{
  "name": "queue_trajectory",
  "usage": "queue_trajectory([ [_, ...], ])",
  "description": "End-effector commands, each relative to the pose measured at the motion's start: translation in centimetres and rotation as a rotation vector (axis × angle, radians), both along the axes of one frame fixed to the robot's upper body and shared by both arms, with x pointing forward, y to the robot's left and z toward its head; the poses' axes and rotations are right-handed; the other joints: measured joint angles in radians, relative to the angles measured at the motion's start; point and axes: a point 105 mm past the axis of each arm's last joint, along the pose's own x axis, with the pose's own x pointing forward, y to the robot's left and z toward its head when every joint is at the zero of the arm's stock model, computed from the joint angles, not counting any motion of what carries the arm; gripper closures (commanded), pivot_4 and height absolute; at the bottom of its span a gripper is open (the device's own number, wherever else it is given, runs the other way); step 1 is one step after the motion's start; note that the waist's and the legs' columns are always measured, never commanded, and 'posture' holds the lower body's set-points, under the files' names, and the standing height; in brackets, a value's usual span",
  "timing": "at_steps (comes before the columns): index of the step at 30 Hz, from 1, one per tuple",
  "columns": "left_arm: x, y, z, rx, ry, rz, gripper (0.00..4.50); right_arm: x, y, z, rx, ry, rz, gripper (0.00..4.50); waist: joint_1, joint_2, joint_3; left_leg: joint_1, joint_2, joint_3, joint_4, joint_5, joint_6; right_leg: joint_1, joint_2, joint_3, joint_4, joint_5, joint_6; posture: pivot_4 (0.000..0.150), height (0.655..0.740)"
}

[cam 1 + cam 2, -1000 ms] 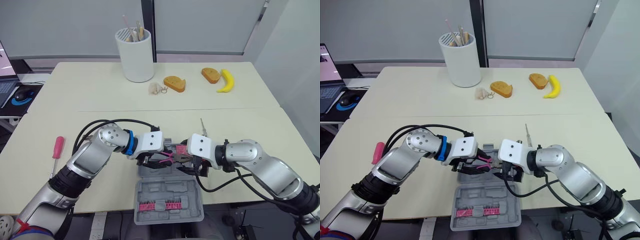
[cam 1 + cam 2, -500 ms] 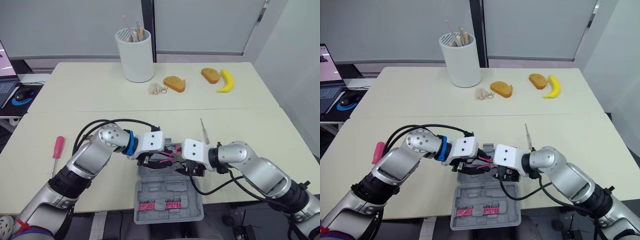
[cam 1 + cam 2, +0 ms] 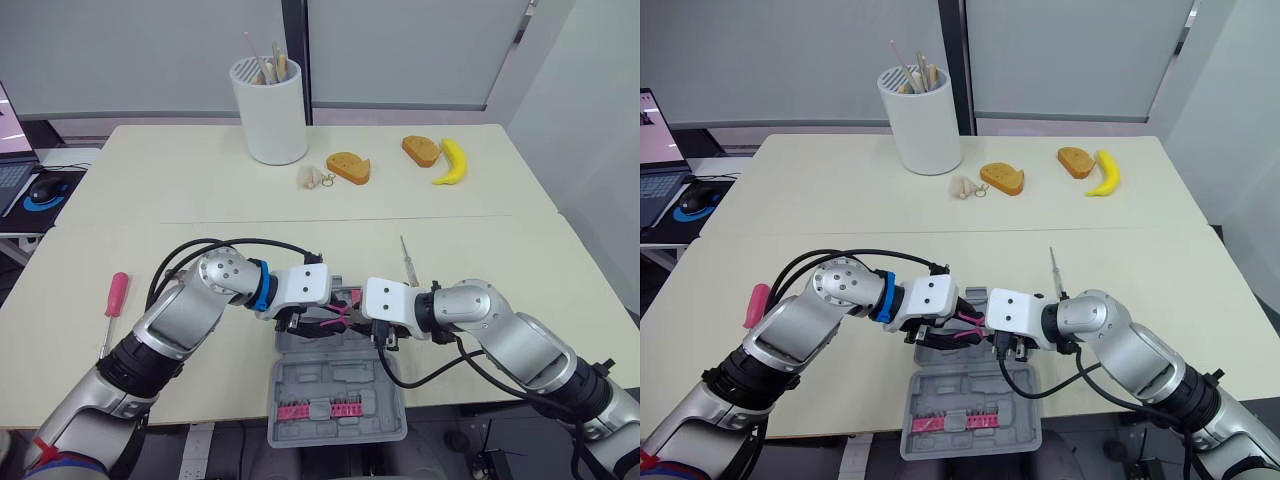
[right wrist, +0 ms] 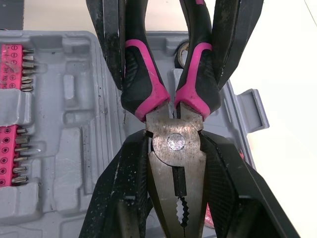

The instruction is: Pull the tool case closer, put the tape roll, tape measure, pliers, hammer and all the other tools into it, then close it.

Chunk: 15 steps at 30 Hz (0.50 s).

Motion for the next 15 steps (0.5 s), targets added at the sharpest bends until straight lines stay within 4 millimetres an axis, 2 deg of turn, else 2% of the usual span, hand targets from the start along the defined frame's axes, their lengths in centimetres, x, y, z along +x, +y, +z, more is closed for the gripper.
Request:
queue_trajectory([
  [1,-0.4,-0.4,1.0,-0.040,0.008,-0.027,1.55,0.0,0.4,1.6,0.030,-0.062,0.035,3.25,0.000,0.000,0.000,0.000,0.000,0.000,0.000,0.000,0.000,0.000,0.000,0.000,0.000,0.000,0.000,0.150,0.7337],
  [6,-0.4,2.0,1.8,-0.040,0.033,0.000,0.02,0.1,-0.2,2.0,0.006,-0.076,0.052,3.25,-0.002,0.000,0.000,0.000,0.000,0.000,0.000,0.000,0.000,-0.002,0.000,0.001,0.002,0.000,0.000,0.150,0.7337],
  [10,-0.5,4.6,2.4,-0.072,0.032,0.033,0.00,0.2,-0.9,2.1,-0.039,-0.077,0.071,3.25,-0.008,0.000,0.000,0.000,0.000,0.001,0.000,0.000,0.000,-0.003,0.000,0.001,0.005,-0.001,-0.001,0.150,0.7337],
  [15,-2.3,8.4,2.0,-0.065,0.057,0.039,0.00,0.5,-1.5,1.6,-0.111,-0.039,0.077,3.25,-0.013,0.000,0.000,0.000,0.001,0.002,0.000,0.000,0.000,-0.006,0.000,0.002,0.007,-0.001,-0.002,0.150,0.7337],
])
